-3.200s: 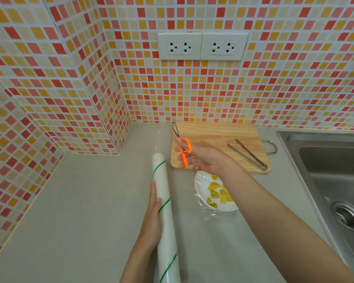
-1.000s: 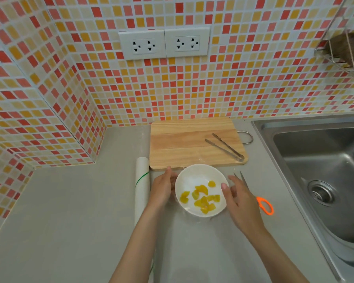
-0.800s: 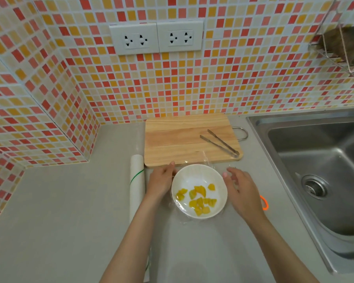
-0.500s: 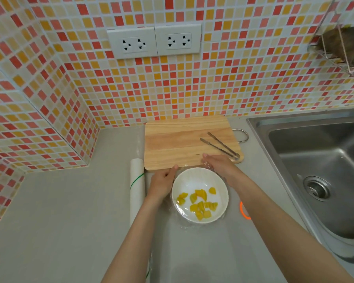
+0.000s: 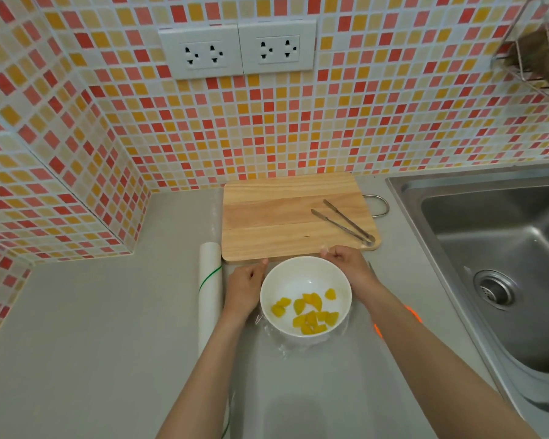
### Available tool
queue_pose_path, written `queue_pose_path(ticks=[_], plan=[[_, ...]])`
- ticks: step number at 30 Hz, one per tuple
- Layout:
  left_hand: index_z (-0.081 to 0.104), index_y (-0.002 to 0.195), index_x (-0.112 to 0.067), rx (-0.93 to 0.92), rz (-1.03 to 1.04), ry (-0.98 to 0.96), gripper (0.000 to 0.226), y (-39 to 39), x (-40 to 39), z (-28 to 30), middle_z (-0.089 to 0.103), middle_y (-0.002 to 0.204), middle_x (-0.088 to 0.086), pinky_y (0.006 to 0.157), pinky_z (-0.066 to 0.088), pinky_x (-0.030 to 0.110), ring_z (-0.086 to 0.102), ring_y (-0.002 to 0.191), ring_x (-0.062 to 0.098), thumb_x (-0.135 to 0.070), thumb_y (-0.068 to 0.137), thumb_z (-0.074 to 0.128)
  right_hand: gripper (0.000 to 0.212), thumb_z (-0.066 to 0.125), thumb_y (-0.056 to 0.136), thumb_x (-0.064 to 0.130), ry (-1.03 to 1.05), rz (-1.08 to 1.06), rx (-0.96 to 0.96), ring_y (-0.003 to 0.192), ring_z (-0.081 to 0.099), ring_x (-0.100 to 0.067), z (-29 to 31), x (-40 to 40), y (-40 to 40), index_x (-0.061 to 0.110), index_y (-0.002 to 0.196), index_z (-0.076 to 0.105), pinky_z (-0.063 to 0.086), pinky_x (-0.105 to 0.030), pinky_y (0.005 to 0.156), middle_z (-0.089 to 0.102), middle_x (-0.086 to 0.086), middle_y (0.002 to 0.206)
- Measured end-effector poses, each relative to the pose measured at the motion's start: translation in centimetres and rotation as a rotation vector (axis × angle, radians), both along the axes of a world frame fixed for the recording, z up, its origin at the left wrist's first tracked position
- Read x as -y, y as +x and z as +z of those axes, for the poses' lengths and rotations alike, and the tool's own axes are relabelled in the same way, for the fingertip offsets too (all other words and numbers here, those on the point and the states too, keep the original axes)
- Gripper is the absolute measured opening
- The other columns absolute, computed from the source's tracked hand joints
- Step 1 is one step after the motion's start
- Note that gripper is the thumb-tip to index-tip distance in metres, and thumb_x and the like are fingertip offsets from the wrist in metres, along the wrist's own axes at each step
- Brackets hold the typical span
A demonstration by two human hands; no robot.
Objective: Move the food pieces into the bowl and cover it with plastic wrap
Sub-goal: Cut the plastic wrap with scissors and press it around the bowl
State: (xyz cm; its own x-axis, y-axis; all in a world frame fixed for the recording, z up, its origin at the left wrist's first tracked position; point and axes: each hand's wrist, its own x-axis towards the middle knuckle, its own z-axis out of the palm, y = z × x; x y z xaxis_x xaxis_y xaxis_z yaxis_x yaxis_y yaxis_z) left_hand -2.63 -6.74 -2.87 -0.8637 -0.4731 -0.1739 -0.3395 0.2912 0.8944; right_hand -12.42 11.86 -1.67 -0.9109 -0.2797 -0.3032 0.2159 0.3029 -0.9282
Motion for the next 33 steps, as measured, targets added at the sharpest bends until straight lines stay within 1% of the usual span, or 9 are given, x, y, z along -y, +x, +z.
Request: queue_pose_path(ticks=[4, 9, 14, 18, 23, 26, 28, 31, 33], plan=[[0.036, 0.055, -0.012, -0.030, -0.018, 0.100, 0.049, 0.2, -0.6, -0.4, 0.037, 0.056, 0.009, 0.058, 0.027, 0.032, 0.033, 0.059, 0.019, -0.037, 0.094, 0.052, 0.009, 0.059, 0.089, 0.012, -0.139, 0.013, -0.121, 0.064, 0.058, -0.006, -0.8, -0.9, 1.1, 0.003, 0.091, 0.061, 0.047, -0.018, 0.058, 0.064, 0.004, 0.071], [0.047, 0.058, -0.012, -0.016, 0.006, 0.219, 0.041, 0.4, -1.1, -1.1, 0.045, 0.059, 0.009, 0.060, 0.033, 0.033, 0.040, 0.060, 0.017, -0.036, 0.090, 0.058, 0.021, 0.063, 0.086, 0.009, -0.095, 0.041, -0.175, 0.061, 0.062, 0.007, -1.6, -1.3, 1.5, 0.025, 0.075, 0.072, 0.050, -0.012, 0.059, 0.071, 0.014, 0.067], [0.063, 0.083, -0.021, 0.017, 0.017, 0.155, 0.013, -0.1, -0.6, -1.1, 0.065, 0.074, -0.007, 0.066, 0.048, 0.026, 0.061, 0.070, 0.012, -0.031, 0.080, 0.070, 0.017, 0.069, 0.078, 0.000, 0.086, 0.215, -0.275, 0.066, 0.058, -0.006, -1.2, -1.5, 0.7, 0.006, 0.093, 0.074, 0.044, -0.007, 0.061, 0.066, -0.005, 0.079], [0.058, 0.105, -0.026, 0.036, 0.023, 0.069, 0.039, -0.4, -0.3, -1.2, 0.051, 0.066, -0.009, 0.065, 0.044, 0.023, 0.051, 0.061, 0.007, -0.038, 0.073, 0.076, 0.023, 0.061, 0.078, 0.003, 0.188, 0.233, -0.349, 0.065, 0.043, -0.009, -1.2, -1.6, 0.6, 0.021, 0.092, 0.066, 0.036, -0.019, 0.064, 0.047, 0.001, 0.075], [0.052, 0.106, -0.031, 0.055, -0.114, -0.133, 0.049, -0.2, -0.7, -1.0, 0.050, 0.067, -0.008, 0.061, 0.042, 0.027, 0.051, 0.063, 0.010, -0.047, 0.067, 0.077, 0.020, 0.038, 0.078, 0.030, 0.370, 0.297, -0.444, 0.083, 0.048, -0.009, -2.3, -1.6, 1.5, 0.045, 0.078, 0.051, 0.036, -0.024, 0.068, 0.046, 0.008, 0.075], [0.056, 0.112, -0.021, 0.031, -0.121, -0.194, 0.037, -0.1, -1.1, -0.5, 0.055, 0.069, -0.006, 0.068, 0.045, 0.032, 0.055, 0.068, 0.015, -0.031, 0.080, 0.070, 0.014, 0.053, 0.077, 0.028, 0.248, 0.240, -0.341, 0.079, 0.049, -0.017, -1.6, -1.6, 1.5, 0.036, 0.086, 0.059, 0.042, -0.038, 0.075, 0.048, 0.003, 0.079], [0.059, 0.118, -0.012, -0.036, -0.061, -0.150, 0.029, 0.0, -0.9, 0.3, 0.057, 0.071, -0.005, 0.068, 0.044, 0.024, 0.056, 0.068, 0.014, -0.019, 0.090, 0.059, 0.020, 0.067, 0.080, 0.020, 0.178, 0.157, -0.373, 0.075, 0.053, -0.012, -0.8, -2.2, 1.3, 0.025, 0.099, 0.063, 0.047, -0.035, 0.076, 0.057, -0.001, 0.084], [0.062, 0.114, -0.021, -0.199, 0.021, 0.029, 0.024, 2.2, -1.2, 2.4, 0.065, 0.086, -0.008, 0.072, 0.046, 0.014, 0.061, 0.078, 0.000, -0.023, 0.098, 0.044, 0.022, 0.053, 0.091, 0.035, -0.074, 0.002, -0.328, 0.095, 0.062, 0.001, 1.5, -3.9, 2.8, 0.034, 0.112, 0.061, 0.047, -0.014, 0.084, 0.068, 0.002, 0.108], [0.061, 0.118, -0.027, -0.284, 0.049, 0.123, 0.033, 4.9, -2.3, 3.2, 0.069, 0.103, -0.011, 0.087, 0.044, 0.011, 0.060, 0.099, -0.008, -0.037, 0.097, 0.037, 0.039, 0.040, 0.090, 0.051, -0.224, -0.029, -0.260, 0.111, 0.059, 0.000, 2.3, -4.6, 5.1, 0.035, 0.122, 0.057, 0.046, -0.017, 0.094, 0.065, 0.007, 0.119]])
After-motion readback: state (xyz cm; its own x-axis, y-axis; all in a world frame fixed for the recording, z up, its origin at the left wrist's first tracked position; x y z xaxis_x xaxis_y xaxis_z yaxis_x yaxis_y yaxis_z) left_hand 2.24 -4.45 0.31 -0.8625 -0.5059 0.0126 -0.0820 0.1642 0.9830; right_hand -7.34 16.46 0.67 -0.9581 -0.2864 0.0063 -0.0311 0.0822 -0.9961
